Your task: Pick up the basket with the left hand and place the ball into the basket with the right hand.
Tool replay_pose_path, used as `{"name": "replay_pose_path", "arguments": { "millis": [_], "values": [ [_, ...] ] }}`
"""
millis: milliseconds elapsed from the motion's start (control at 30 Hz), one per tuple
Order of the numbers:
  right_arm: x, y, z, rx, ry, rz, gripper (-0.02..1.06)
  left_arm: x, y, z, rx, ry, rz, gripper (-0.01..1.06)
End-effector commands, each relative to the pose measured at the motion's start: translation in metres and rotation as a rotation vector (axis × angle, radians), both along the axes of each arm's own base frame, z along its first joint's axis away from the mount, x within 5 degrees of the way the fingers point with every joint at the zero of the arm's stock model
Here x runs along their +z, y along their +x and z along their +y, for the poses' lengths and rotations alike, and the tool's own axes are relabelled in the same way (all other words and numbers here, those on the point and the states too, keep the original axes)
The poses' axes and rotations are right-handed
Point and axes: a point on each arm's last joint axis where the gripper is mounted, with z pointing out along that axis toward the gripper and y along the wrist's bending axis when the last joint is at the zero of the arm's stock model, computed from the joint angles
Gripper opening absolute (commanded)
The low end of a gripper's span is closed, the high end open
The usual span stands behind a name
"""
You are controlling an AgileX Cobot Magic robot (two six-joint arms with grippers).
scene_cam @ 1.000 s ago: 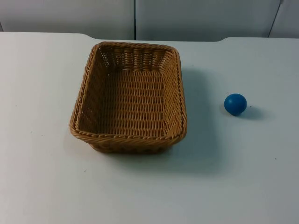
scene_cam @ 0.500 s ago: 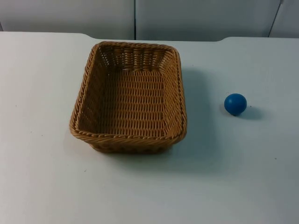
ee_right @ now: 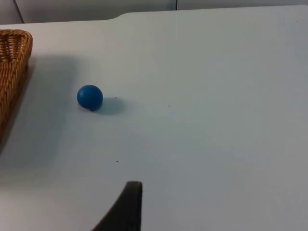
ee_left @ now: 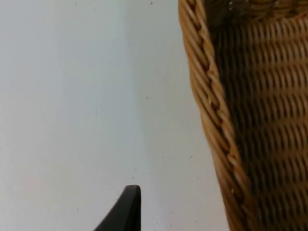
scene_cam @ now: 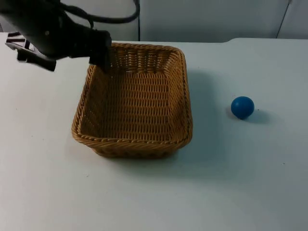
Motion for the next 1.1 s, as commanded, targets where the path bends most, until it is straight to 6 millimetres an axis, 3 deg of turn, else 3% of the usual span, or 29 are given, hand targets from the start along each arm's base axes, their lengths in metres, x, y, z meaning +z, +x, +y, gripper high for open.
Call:
{"name": "replay_pose_path", "arguments": {
  "millis": [0, 100, 267, 867, 967, 1033, 1067],
  "values": [
    [-0.001, 0.0, 0.0, -0.008, 0.005, -0.009, 1.04, -0.007, 0.002, -0.004, 0.007, -0.008, 0.003, 1.05],
    [-0.001, 0.0, 0.0, -0.008, 0.005, -0.009, 1.04, -0.027, 0.003, -0.005, 0.007, 0.005, 0.05, 1.05],
    [-0.001, 0.0, 0.0, -0.008, 0.005, -0.009, 1.04, -0.043, 0.004, -0.013, 0.001, 0.016, 0.101, 1.05],
    [-0.001, 0.0, 0.0, -0.008, 0.005, -0.009, 1.04, -0.055, 0.036, -0.035, 0.042, 0.147, 0.154, 1.04],
    [-0.001, 0.0, 0.0, -0.008, 0.005, -0.009, 1.04, -0.059, 0.036, -0.035, 0.047, 0.156, 0.174, 0.96],
    [-0.001, 0.0, 0.0, -0.008, 0.005, -0.009, 1.04, -0.06, 0.035, -0.032, 0.078, 0.179, 0.186, 0.74],
    [-0.001, 0.0, 0.0, -0.008, 0.005, -0.009, 1.04, -0.06, 0.036, -0.029, 0.09, 0.199, 0.182, 0.56]
  ]
}}
